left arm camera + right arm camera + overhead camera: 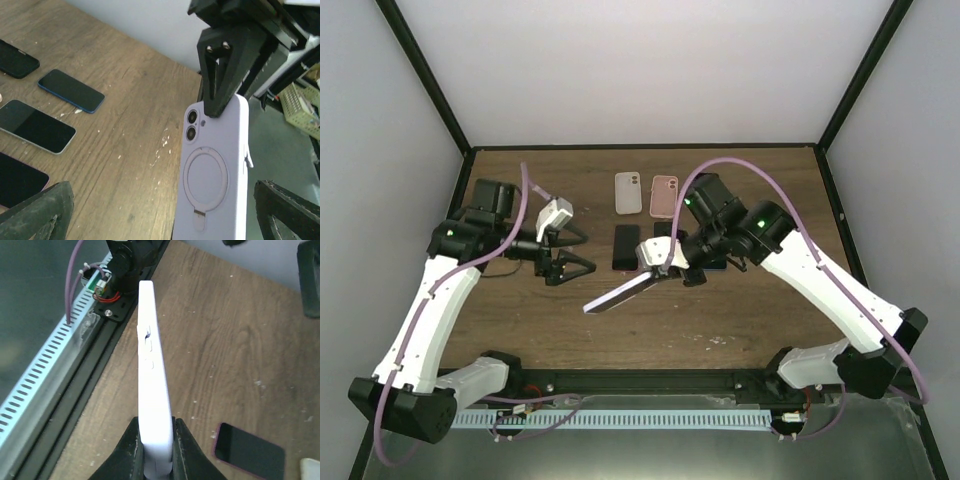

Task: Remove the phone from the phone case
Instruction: Adjust the phone.

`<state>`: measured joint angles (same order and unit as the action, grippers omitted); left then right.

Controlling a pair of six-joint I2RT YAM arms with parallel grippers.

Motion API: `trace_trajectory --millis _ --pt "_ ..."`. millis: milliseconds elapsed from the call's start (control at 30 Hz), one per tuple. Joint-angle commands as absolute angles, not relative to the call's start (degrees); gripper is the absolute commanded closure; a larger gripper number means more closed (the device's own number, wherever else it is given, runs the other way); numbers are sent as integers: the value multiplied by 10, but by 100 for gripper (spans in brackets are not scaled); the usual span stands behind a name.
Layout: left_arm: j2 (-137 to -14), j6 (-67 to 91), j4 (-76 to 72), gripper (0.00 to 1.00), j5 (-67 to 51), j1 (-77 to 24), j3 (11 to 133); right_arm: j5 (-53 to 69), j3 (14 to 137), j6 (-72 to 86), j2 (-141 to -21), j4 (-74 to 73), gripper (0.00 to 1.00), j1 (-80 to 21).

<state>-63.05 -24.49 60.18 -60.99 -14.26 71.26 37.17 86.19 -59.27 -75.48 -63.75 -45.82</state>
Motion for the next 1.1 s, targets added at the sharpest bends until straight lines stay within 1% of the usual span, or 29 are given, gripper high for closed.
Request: trace_trajectory --millis 0,133,267,400,667,833,900,1067 --pt "-623 -398 738 3 -575 -140 729 443 860 -502 -758 -609 99 -441" --pt "-608 -469 797 8 -537 -157 711 492 851 -477 -781 -613 99 -397" --pt "-592 -471 806 13 -476 -206 687 525 859 -458 -810 -627 99 -383" --pt "-585 -466 801 18 -472 -220 679 549 857 -452 -832 -641 99 -381" --pt "-606 -443 779 35 -456 -235 663 587 855 -442 -853 -655 99 -380" --pt "-614 -427 763 43 -453 -239 652 606 855 -440 -872 -671 99 -380" --pt "-617 -422 760 45 -460 -240 651 616 855 -441 -880 -678 99 -380" --pt "-627 -396 747 46 -463 -240 649 640 844 -435 -891 -679 99 -380"
